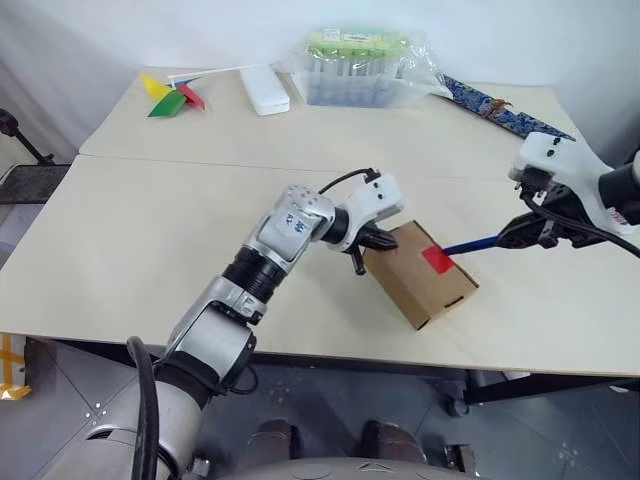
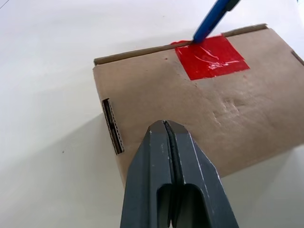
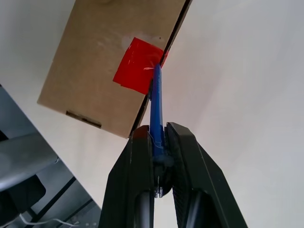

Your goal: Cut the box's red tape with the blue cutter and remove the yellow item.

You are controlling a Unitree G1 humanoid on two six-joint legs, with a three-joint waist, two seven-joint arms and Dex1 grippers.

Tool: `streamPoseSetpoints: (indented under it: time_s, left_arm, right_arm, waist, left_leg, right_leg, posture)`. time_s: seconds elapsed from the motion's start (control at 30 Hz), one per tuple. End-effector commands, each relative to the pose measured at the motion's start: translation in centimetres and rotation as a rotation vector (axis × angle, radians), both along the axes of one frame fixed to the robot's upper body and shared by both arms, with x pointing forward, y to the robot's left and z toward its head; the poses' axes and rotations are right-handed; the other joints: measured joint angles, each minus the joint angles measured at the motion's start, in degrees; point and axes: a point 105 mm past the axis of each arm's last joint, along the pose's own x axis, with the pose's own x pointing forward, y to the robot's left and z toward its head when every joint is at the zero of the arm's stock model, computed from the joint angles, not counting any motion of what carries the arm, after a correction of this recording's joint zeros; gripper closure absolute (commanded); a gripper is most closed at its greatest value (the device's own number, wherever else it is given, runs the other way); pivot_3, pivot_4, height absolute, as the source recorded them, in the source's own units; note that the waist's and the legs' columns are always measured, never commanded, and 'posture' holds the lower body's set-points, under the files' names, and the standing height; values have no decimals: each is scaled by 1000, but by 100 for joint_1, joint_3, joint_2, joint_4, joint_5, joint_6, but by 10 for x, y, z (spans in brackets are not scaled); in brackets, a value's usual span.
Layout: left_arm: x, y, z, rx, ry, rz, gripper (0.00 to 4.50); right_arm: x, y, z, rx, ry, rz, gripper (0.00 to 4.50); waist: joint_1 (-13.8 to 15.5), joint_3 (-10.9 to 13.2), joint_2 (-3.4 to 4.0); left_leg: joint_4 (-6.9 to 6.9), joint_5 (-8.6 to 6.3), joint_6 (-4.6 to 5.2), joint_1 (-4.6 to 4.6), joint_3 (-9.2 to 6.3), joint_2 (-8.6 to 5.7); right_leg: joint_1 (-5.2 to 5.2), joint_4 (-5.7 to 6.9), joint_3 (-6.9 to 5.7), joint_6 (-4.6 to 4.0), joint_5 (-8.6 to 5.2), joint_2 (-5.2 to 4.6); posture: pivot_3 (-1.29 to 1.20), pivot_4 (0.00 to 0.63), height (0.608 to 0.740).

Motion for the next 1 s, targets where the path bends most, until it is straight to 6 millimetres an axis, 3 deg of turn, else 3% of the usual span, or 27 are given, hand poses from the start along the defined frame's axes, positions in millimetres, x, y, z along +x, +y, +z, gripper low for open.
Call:
streamPoseSetpoints:
  time_s: [0.03,0.33,0.63,1.0]
  left_arm:
    - [6,13,-35,107,59,79,4486]
    - [-3,5,-37,126,53,22,4486]
    - [-9,10,-49,238,53,-20,4486]
    - [-7,7,-50,239,14,12,4486]
  right_arm:
    - [-10,2,-6,-1,74,40,4356]
    - [-9,16,-7,57,102,30,4356]
    - [-11,19,-11,108,177,-75,4356]
    - [-20,4,-31,-56,229,-63,4356]
  waist:
    - [-1,0,0]
    - [5,0,0]
    - [-36,-13,5]
    - [9,-50,-10]
  left_leg:
    - [0,0,0,0,0,0]
    - [0,0,0,0,-4,1]
    - [-1,-5,-5,2,-19,1]
    - [-1,-10,-3,2,-36,2]
  right_leg:
    - [0,0,0,0,0,0]
    - [0,-2,1,0,0,-1]
    - [-1,0,-1,0,0,4]
    - [5,-2,-6,0,0,3]
  posture:
    - [0,150,740]
    - [0,150,740]
    - [0,150,740]
    - [0,150,740]
